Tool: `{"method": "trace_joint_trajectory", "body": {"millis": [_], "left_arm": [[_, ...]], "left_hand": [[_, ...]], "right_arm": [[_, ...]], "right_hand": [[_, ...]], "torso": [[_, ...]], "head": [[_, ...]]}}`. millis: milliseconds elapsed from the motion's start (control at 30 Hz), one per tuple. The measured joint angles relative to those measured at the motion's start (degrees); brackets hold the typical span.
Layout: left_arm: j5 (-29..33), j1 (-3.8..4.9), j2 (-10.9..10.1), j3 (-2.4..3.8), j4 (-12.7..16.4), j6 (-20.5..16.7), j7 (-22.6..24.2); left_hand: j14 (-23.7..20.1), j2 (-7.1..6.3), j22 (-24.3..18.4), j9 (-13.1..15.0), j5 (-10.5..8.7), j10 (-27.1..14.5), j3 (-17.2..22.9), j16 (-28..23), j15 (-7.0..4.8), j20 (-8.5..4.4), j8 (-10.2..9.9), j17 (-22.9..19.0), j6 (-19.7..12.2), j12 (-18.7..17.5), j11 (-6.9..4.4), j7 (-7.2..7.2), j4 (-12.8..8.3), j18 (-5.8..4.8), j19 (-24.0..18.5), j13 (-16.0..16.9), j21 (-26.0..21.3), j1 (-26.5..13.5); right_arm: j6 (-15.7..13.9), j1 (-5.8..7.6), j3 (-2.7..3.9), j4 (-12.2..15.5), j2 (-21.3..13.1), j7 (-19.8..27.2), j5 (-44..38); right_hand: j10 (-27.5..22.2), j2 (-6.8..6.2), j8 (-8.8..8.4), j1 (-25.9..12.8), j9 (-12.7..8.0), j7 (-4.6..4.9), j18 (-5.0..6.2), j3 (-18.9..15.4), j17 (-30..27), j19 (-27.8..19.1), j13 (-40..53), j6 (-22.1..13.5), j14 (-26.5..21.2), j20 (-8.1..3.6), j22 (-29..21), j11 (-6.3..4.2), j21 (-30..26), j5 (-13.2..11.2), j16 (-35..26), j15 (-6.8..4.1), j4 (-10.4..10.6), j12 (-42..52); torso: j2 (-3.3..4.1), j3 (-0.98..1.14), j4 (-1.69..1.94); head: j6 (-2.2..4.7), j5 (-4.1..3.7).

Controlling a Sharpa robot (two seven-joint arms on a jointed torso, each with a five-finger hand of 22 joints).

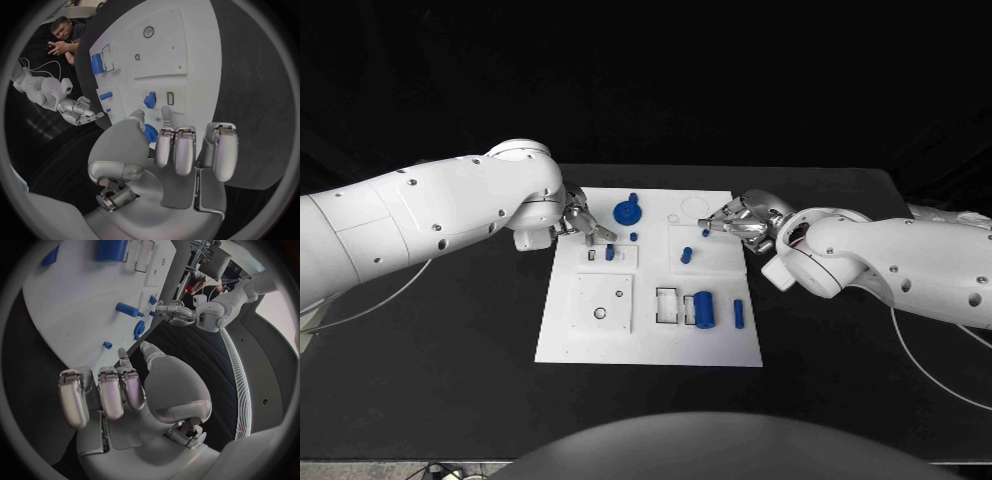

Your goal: Assemble the parts on the task board

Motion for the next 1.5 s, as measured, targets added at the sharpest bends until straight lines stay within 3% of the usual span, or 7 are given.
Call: {"method": "trace_joint_trajectory", "body": {"millis": [67, 467, 1500], "left_arm": [[0.06, 0.00, -0.03, -0.08, -0.09, -0.04, 0.00], [0.27, 0.00, -0.26, -0.61, -0.38, 0.14, -0.14], [0.84, -0.02, 0.27, -0.71, -0.85, 1.35, -0.12]], "left_hand": [[0.00, 0.76, 0.00, 0.10, 0.00, 0.00, -0.15, 0.00, 0.00, 0.00, 0.00, 0.00, 0.00, 0.00, 0.00, 0.00, -0.15, 0.00, 0.00, 0.00, 0.00, 0.79], [0.00, 1.04, 0.00, 0.48, 0.00, 0.00, -0.16, 0.00, 0.00, 0.00, -0.33, 0.00, 0.20, 0.00, 0.00, -0.20, -0.16, 0.00, 0.00, 0.00, 0.00, 6.63], [0.00, 1.04, 0.00, 0.46, 0.00, 0.00, -0.71, 0.00, 0.00, 0.00, -0.55, 0.03, 0.20, 0.00, 0.00, -0.20, 0.08, 0.00, 0.00, 0.00, 0.00, 6.63]], "right_arm": [[0.00, -0.01, 0.00, 0.00, 0.00, 0.00, 0.00], [-0.02, -0.05, 0.00, 0.00, 0.04, 0.00, -0.01], [-0.09, -0.10, 0.00, 0.02, 0.03, 0.00, -0.01]], "right_hand": [[0.00, 0.00, 0.00, 0.00, 0.00, 0.00, 0.00, 0.00, 0.00, 0.00, 0.00, 0.00, 0.00, 0.00, 0.00, 0.00, 0.00, 0.00, 0.00, 0.00, 0.00, 0.00], [0.00, 0.00, 0.00, 0.00, -0.01, 0.00, 0.00, 0.00, -0.01, 0.00, 0.00, 0.00, 0.00, 0.00, -0.01, 0.00, 0.00, 0.00, 0.00, 0.00, 0.00, 0.00], [0.00, 0.00, 0.00, 0.00, -0.03, 0.00, 0.00, 0.00, -0.01, 0.00, 0.00, 0.00, 0.00, 0.00, -0.01, 0.00, 0.00, 0.00, 0.00, 0.00, 0.00, 0.00]], "torso": [[-0.01, 0.00, 0.00], [-0.01, 0.03, -0.02], [0.03, 0.00, -0.03]], "head": [[0.00, -0.01], [0.02, 0.08], [0.01, 0.02]]}}
